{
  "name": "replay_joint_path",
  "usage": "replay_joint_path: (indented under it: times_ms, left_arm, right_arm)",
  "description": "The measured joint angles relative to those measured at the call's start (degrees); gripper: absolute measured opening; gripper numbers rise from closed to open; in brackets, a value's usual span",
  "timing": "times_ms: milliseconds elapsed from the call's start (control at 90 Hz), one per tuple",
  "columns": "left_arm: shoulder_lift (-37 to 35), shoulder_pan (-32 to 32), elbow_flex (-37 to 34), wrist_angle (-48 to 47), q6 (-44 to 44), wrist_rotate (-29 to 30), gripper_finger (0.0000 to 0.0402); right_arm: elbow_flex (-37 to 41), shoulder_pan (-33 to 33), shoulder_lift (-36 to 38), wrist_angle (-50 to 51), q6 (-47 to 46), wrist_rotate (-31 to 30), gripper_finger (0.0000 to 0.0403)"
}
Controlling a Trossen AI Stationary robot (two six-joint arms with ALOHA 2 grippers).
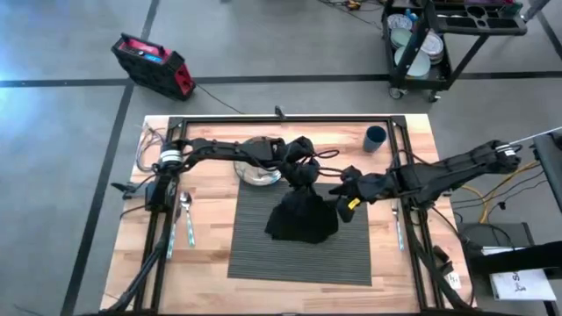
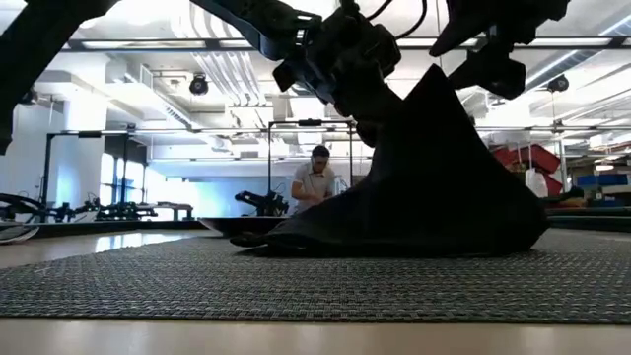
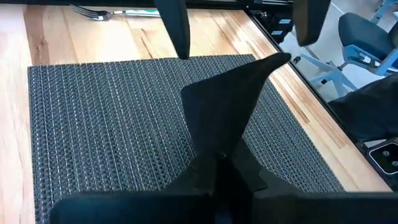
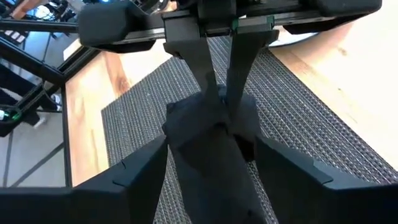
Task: Set table place
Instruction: Fold the black napkin
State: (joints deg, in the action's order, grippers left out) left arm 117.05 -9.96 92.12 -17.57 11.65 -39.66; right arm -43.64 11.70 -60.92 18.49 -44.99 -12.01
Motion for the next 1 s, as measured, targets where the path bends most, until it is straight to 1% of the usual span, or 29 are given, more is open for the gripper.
replay_joint_path:
  times_ms: [189, 433, 567, 644, 711, 767, 856, 889, 922, 1000]
  left_arm:
    - [0.0, 0.0, 0.14, 1.1, -1.16, -0.96, 0.0]
    - [-0.07, 0.17, 3.2, 0.35, -1.68, -1.97, 0.0]
    - [-0.07, 0.17, 4.49, -0.37, -1.68, -2.91, 0.0]
    - [-0.07, 0.17, 4.61, -0.49, -1.66, -2.91, 0.0]
    - [-0.07, 0.17, 4.61, -0.57, -1.68, -2.91, 0.0]
    - [-0.07, 0.17, 4.61, -0.66, -1.66, -2.91, 0.0]
    - [-0.07, 0.17, 4.59, -1.01, -1.65, -2.91, 0.0]
    - [-0.07, 0.17, 4.59, -1.02, -1.65, -2.89, 0.0]
    - [-0.07, 0.17, 4.58, -1.02, -1.65, -2.89, 0.0]
    - [-0.07, 0.17, 4.57, -1.1, -1.65, -2.9, 0.0]
  right_arm:
    - [0.0, 0.0, -2.5, 0.06, 0.03, 0.0, 0.0215]
    - [0.01, -0.02, -4.91, -0.56, -0.02, -0.02, 0.0217]
    - [0.02, -0.11, -4.94, -0.57, -0.55, -0.05, 0.0201]
    - [0.02, -0.21, -4.93, -0.43, -1.7, -0.1, 0.0179]
    - [0.0, -0.26, -4.93, -0.42, -1.92, -0.09, 0.0148]
    - [0.02, -0.28, -4.93, -0.36, -1.91, -0.09, 0.0113]
    - [0.02, -0.28, -4.93, -0.38, -1.89, -0.08, 0.0041]
    - [0.02, -0.28, -4.93, -0.38, -1.84, -0.04, 0.0021]
    - [0.02, -0.28, -4.93, -0.4, -1.75, -0.03, 0.0011]
    - [0.0, -0.35, -4.92, -0.42, -2.91, -0.02, 0.0008]
